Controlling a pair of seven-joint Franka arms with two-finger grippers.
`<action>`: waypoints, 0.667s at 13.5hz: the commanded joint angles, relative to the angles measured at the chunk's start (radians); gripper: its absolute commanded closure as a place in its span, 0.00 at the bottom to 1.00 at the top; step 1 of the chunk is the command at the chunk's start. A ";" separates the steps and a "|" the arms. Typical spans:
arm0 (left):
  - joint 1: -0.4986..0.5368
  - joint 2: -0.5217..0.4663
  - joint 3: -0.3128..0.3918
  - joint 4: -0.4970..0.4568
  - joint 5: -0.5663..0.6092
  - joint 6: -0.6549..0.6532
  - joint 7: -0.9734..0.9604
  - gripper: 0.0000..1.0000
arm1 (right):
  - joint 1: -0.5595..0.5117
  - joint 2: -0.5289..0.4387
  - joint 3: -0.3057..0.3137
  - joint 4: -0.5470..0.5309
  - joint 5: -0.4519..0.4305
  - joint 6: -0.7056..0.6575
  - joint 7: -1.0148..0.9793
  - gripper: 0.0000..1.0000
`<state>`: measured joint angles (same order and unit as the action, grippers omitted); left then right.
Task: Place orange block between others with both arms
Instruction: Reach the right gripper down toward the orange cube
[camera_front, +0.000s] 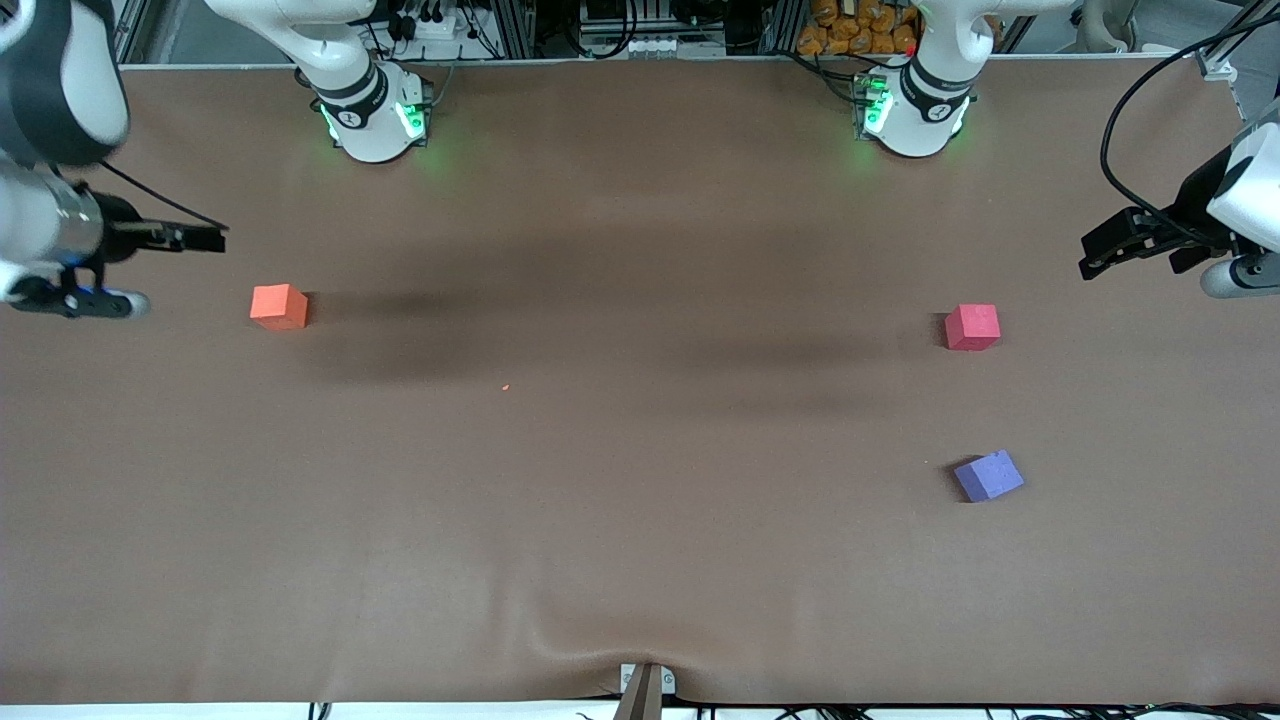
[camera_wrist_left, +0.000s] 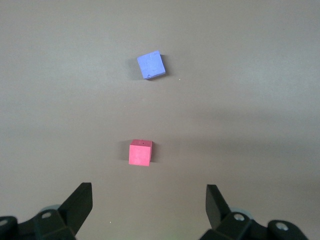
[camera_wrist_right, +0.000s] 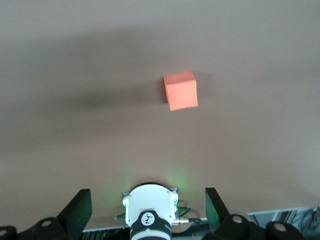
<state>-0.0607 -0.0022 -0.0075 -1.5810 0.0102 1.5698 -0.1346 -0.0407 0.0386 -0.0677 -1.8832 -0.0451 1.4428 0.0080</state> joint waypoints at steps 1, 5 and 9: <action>0.005 0.010 -0.005 0.021 0.019 -0.008 0.017 0.00 | -0.041 0.058 0.011 -0.085 -0.019 0.057 -0.006 0.00; 0.004 0.016 -0.005 0.024 0.019 -0.005 0.017 0.00 | -0.042 0.203 0.011 -0.117 -0.048 0.152 -0.011 0.00; 0.007 0.016 -0.005 0.026 0.019 -0.002 0.018 0.00 | -0.080 0.317 0.012 -0.119 -0.058 0.225 -0.106 0.00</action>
<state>-0.0605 0.0039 -0.0076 -1.5779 0.0102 1.5699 -0.1346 -0.0825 0.3168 -0.0691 -2.0053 -0.0784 1.6537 -0.0545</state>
